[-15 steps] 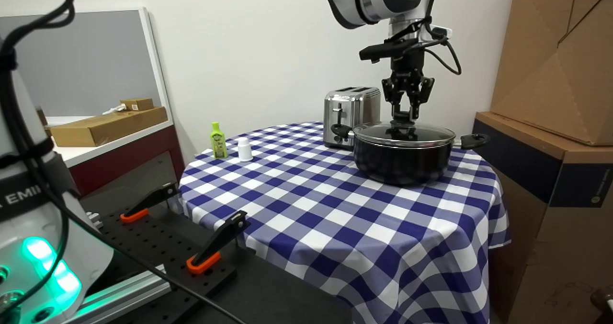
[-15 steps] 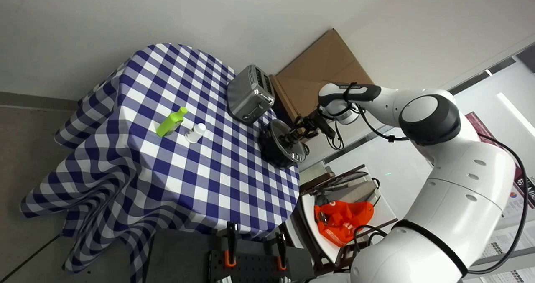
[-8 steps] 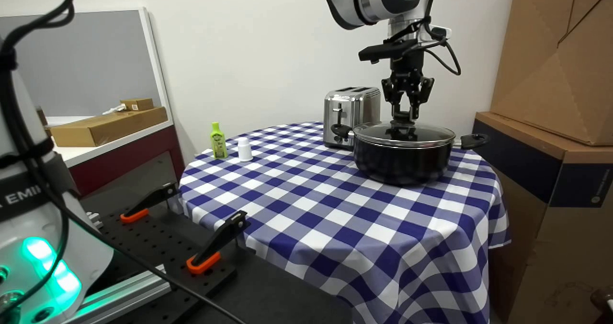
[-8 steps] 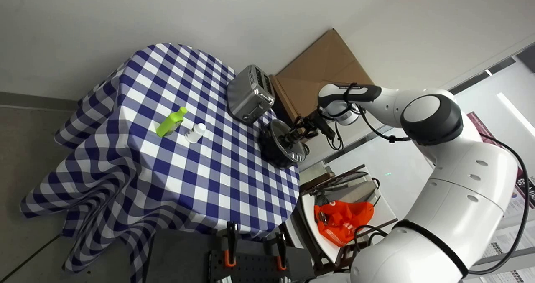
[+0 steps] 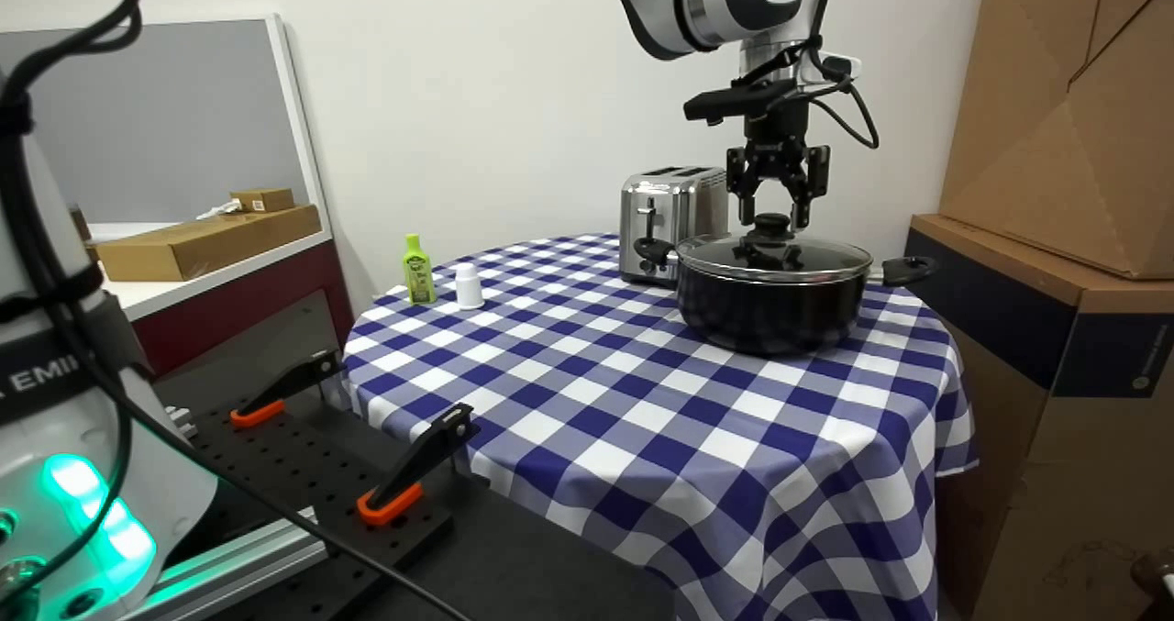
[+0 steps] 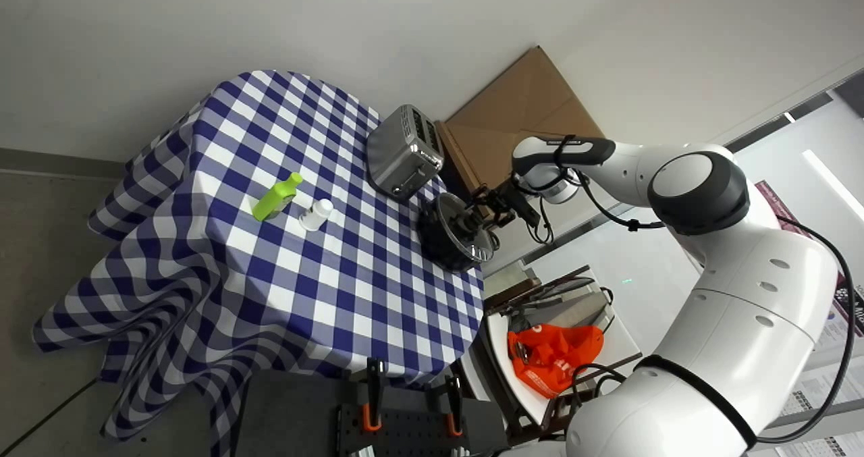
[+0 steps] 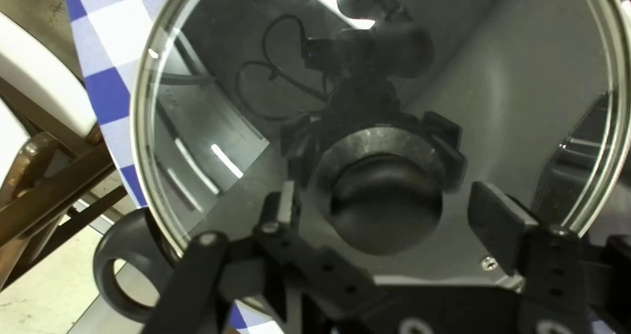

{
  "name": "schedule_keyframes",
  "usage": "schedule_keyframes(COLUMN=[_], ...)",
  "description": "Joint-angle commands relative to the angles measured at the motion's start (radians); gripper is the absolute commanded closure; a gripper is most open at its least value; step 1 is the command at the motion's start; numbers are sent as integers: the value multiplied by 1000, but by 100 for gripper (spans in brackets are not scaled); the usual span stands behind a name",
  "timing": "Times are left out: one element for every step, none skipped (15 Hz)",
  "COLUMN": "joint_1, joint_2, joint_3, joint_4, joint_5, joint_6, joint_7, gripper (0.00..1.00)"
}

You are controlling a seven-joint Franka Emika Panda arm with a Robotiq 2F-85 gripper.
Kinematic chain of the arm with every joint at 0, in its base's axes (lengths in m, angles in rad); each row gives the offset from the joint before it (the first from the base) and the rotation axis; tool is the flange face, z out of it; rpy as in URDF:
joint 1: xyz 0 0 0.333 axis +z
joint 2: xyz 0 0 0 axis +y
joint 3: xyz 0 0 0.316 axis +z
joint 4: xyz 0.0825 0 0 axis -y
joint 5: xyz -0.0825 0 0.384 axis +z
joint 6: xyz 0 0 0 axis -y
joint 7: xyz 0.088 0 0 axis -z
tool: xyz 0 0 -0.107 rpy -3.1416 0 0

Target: Pick up the lid from the table and put it on the pot

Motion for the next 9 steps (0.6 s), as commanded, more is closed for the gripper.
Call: schedule_keyframes(joint_1=[6,5,5,5,4,4,4,4,4], joint_2=[-24,-24,-24,-24,-24,-24,-26,-33,-35], joint_3=[-3,-2,-2,-2,-2,-2,-2,-2,-2], joint_4=[-33,-34,-35,-36,-38,-40,-40,-41,-43], joint_5=[-20,-20,-20,-21,-22,-22,-24,-24,-24], joint_6=[9,8,7,7,7,8,9,8,11], joint_7=[-10,-12,-15,-16,-18,-19,-21,-21,-22], gripper=[16,29,30,36,42,51,58,64,65])
